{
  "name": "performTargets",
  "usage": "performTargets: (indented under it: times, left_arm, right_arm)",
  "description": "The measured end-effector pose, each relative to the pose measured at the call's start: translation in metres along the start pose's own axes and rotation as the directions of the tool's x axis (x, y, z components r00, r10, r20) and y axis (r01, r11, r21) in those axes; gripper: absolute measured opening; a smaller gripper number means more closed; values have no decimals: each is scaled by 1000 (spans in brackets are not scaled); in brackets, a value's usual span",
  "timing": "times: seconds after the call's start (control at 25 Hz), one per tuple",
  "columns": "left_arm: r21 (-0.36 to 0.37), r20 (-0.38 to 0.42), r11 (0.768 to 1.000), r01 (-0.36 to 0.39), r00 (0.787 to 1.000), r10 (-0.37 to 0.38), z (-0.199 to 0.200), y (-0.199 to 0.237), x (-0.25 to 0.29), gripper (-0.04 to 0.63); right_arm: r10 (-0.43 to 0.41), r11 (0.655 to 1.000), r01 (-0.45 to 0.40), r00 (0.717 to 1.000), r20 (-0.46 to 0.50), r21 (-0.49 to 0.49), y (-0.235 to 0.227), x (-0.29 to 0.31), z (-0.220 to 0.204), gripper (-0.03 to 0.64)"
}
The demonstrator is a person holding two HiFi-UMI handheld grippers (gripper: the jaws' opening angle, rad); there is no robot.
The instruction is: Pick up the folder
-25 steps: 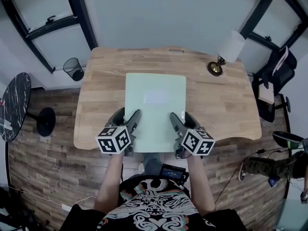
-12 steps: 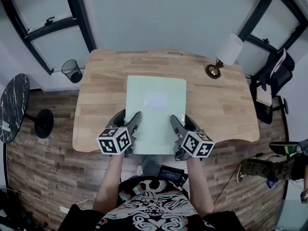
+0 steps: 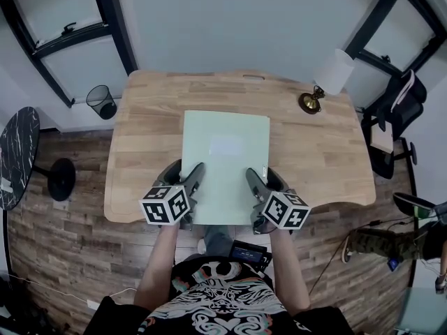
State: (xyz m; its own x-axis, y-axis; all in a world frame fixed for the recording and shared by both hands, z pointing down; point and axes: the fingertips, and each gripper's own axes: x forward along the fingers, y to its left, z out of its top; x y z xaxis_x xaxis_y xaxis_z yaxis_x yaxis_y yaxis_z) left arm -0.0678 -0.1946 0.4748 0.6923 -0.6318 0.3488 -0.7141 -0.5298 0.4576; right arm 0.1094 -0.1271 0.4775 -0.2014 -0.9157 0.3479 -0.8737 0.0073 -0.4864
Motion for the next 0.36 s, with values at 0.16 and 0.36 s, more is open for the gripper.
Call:
performTargets:
  times: [0.16,0.36]
  left_arm:
    - [-1,-2,1000,3,1000,-3,-1,0,3,282]
    - [-2,-6,1000,4,1000,-4,-1,0,6,282]
  right_arm:
    - [-4,1000,4,1000,0,1,-2,1,0,282]
    - [-9,1000,9,1000,-2,2,-5,2,0,282]
